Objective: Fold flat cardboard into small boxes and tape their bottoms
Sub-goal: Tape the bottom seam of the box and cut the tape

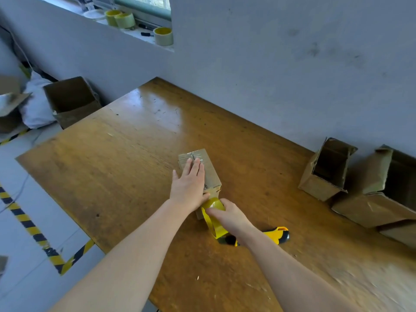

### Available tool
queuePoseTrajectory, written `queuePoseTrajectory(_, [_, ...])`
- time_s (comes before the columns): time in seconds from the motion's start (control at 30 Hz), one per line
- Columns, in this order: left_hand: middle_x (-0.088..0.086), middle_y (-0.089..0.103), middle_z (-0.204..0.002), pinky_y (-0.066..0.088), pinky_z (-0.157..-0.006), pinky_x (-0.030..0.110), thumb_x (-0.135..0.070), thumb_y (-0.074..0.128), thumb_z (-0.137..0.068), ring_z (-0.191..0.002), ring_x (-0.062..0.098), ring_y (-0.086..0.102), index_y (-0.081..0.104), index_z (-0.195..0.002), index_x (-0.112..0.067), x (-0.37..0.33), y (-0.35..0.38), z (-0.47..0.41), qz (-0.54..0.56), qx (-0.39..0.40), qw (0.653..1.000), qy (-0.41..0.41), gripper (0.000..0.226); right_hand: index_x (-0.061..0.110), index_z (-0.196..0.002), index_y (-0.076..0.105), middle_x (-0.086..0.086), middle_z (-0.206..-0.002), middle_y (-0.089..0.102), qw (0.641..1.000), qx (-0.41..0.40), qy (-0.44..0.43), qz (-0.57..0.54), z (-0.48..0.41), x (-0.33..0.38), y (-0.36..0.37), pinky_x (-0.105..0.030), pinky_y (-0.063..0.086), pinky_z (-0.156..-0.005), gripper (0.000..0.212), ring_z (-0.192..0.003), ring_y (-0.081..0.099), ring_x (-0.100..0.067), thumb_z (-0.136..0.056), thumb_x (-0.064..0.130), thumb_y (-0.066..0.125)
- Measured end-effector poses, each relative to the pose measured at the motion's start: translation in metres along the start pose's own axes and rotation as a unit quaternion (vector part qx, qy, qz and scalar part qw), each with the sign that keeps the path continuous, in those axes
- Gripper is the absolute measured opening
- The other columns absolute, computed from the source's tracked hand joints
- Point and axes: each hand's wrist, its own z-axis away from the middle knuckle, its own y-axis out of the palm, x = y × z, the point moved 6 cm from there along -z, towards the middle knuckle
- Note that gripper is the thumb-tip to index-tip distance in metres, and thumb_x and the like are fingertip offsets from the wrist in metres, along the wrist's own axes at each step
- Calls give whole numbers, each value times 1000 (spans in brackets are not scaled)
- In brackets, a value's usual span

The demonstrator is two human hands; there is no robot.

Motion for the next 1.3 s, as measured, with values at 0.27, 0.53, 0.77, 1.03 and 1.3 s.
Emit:
queuePoseTrajectory(0.27, [7, -12, -161, 0, -120, 46, -54, 62, -83, -147, 23, -13, -5, -153, -18, 1, -4, 15, 63, -73, 995, -3, 103, 27, -106, 60, -6, -105, 66, 998, 25, 11, -56, -1, -10, 1, -41, 52, -87, 29, -99, 63, -26, -82, 40, 68])
queuePoseTrajectory(0.53, [6, 58, -106, 41, -77, 30, -22, 51, -95, -97, 20, 52, 50, -99, -16, 10, 20, 84, 441, -219, 828, -266, 7, 26, -114, 60, -1, -104, 68, 998, 15, 1, -68, 5, -13, 1, -38, 54, -84, 35, -96, 64, -20, -83, 39, 72])
queuePoseTrajectory(0.77, [8, 68, -83, 47, -49, 27, -30, 63, -90, -58, 19, 60, 63, -102, -12, -8, 50, 77, 654, 4, 676, -340, 22, 25, -100, 63, 0, -99, 66, 999, 5, -33, 4, 11, -12, -11, -36, 51, -81, 17, -90, 61, -18, -83, 25, 60])
queuePoseTrajectory(1.03, [14, 61, -102, 54, -59, 35, -6, 56, -94, -86, 28, 63, 58, -108, -12, -20, 38, 77, 734, 35, 578, -354, 16, 23, -120, 56, -4, -122, 53, 863, -37, -2, 503, 8, -51, -45, -39, 43, -94, 46, -116, 49, -26, -78, 34, 70])
queuePoseTrajectory(1.3, [9, 59, -108, 52, -88, 47, -18, 60, -92, -102, 28, 58, 60, -97, -21, -8, 42, 77, 713, 19, 593, -374, 6, 20, -116, 59, -2, -114, 62, 839, -61, -33, 540, 3, -53, -52, -32, 49, -73, 28, -106, 61, -24, -89, 25, 67])
